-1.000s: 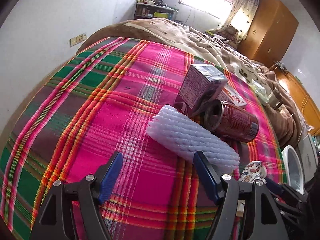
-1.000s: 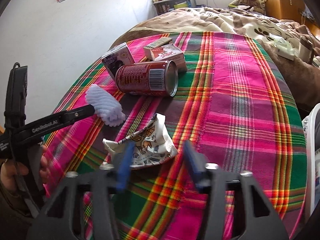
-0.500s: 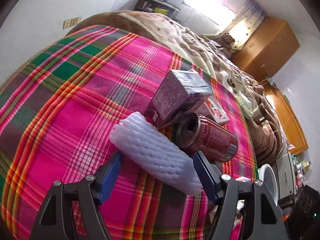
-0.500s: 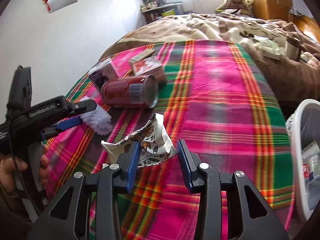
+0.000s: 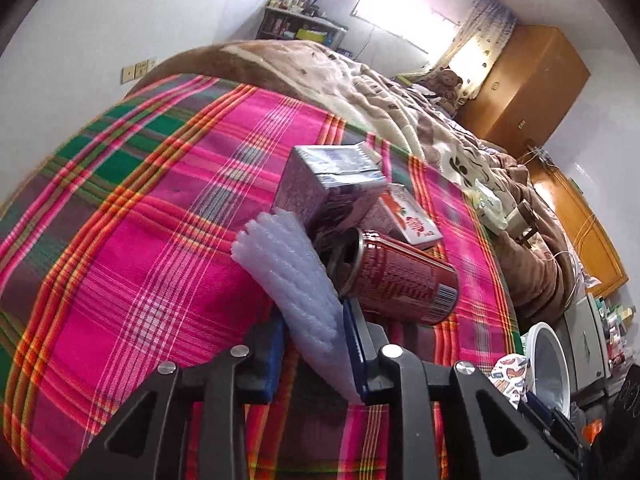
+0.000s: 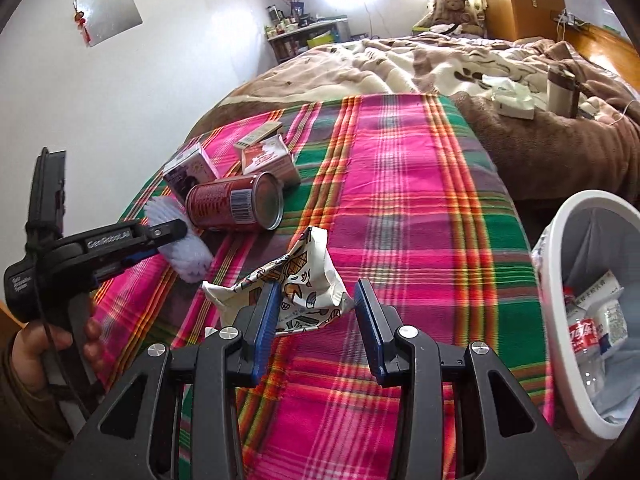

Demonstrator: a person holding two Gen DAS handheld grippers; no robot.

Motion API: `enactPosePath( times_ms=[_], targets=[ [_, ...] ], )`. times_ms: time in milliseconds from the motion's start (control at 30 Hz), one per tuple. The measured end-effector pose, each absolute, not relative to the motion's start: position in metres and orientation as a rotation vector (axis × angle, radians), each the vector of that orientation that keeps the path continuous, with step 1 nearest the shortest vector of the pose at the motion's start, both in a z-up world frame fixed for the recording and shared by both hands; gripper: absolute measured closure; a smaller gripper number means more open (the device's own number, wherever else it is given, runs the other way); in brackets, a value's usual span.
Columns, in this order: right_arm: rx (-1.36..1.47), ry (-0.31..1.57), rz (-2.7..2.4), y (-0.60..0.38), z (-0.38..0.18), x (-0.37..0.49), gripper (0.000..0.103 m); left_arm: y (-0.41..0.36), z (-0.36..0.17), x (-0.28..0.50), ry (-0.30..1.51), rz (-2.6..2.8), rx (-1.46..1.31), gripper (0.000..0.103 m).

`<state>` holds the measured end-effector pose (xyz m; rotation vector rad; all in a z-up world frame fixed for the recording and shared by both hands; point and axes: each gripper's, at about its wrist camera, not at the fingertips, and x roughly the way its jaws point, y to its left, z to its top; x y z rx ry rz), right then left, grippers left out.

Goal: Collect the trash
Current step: 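Carry the foam sleeve and wrapper in both tools over the bin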

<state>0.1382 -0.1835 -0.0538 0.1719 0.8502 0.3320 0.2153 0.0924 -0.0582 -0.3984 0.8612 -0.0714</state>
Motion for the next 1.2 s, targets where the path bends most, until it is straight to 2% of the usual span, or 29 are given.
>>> enactPosePath(
  times_ms=[467,1200],
  targets=[
    [0.190,0.747,0.290,-0.209,-0.028,0.116,0.063,0.048,-0.008,0.156,0.734,-0.160,-0.211,0.077],
    [0.246,0.620,0.066,-0.313,-0.003,0.082,0.063,-0.078,0.046,0.108,0.594,-0.372,-0.022,0.077]
  ],
)
